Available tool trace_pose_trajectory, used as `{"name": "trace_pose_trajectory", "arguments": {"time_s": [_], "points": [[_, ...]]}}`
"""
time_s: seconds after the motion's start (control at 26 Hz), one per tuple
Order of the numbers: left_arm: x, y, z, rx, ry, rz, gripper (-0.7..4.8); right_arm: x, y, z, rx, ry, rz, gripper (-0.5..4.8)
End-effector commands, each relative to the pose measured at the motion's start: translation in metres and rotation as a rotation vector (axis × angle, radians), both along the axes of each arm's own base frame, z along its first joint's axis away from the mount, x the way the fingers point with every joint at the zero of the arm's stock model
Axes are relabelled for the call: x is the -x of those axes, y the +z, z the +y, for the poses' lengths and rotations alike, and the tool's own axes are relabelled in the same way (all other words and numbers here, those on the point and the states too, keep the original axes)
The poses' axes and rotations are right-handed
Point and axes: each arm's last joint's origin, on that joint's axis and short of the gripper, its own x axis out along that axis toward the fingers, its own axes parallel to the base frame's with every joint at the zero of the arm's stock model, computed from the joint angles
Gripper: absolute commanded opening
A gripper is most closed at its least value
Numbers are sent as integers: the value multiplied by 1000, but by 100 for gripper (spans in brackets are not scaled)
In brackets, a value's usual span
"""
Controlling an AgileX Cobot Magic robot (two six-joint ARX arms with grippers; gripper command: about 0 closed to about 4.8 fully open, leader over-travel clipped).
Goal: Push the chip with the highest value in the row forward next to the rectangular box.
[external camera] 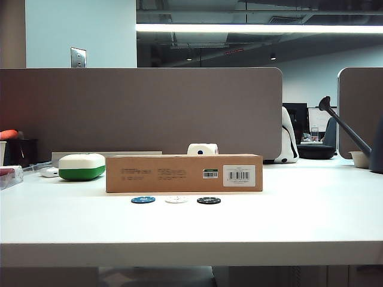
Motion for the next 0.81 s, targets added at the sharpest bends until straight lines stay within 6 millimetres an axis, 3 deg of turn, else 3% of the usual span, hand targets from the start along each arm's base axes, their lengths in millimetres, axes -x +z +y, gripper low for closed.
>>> {"name": "trace_pose_trajectory", "arguments": {"time_s": [0.04, 0.31, 0.5, 0.81], "points": [[0, 3, 0, 0, 0, -16, -5, 0, 0, 0, 2, -2, -9, -9], [1, 5, 0, 0, 0, -22, -5, 0, 0, 0, 2, 3, -8, -9], [11, 25, 0, -4, -10, 96, -5, 0, 1, 0, -58, 7, -16, -9], [-1, 29, -30, -54, -289, 300, -5, 0, 0, 0, -162, 13, -7, -9]]}}
